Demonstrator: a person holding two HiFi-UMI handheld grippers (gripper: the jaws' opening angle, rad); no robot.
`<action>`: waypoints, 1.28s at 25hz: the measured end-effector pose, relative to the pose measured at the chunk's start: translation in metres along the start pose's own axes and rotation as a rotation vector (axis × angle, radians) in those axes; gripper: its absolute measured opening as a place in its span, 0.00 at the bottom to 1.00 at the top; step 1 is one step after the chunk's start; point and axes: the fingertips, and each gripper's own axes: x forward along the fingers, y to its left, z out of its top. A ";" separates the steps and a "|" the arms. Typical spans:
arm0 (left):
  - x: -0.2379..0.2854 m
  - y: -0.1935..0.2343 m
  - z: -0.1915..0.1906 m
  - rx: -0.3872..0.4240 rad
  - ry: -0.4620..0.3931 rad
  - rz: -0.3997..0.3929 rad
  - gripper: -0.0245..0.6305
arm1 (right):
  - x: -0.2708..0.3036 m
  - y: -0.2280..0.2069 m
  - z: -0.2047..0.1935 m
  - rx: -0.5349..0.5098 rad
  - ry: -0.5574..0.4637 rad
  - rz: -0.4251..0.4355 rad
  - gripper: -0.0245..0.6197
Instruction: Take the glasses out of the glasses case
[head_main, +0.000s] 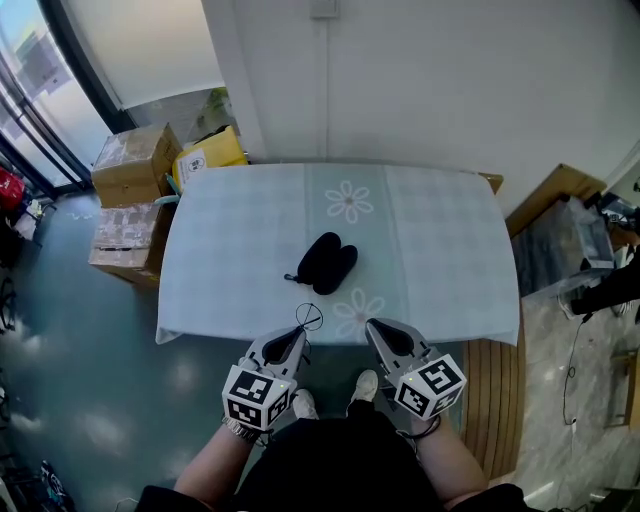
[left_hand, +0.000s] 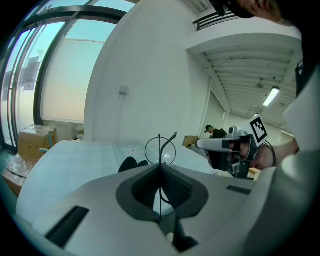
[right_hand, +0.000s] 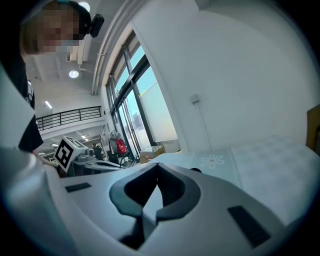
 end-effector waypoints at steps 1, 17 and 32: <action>-0.001 0.000 0.000 0.003 0.000 -0.011 0.08 | -0.001 0.002 -0.002 0.002 0.000 -0.011 0.07; -0.027 0.001 -0.010 0.055 0.014 -0.122 0.08 | -0.019 0.040 -0.026 0.039 -0.017 -0.124 0.07; -0.039 -0.005 -0.014 0.077 0.012 -0.148 0.08 | -0.029 0.055 -0.033 0.050 -0.043 -0.149 0.07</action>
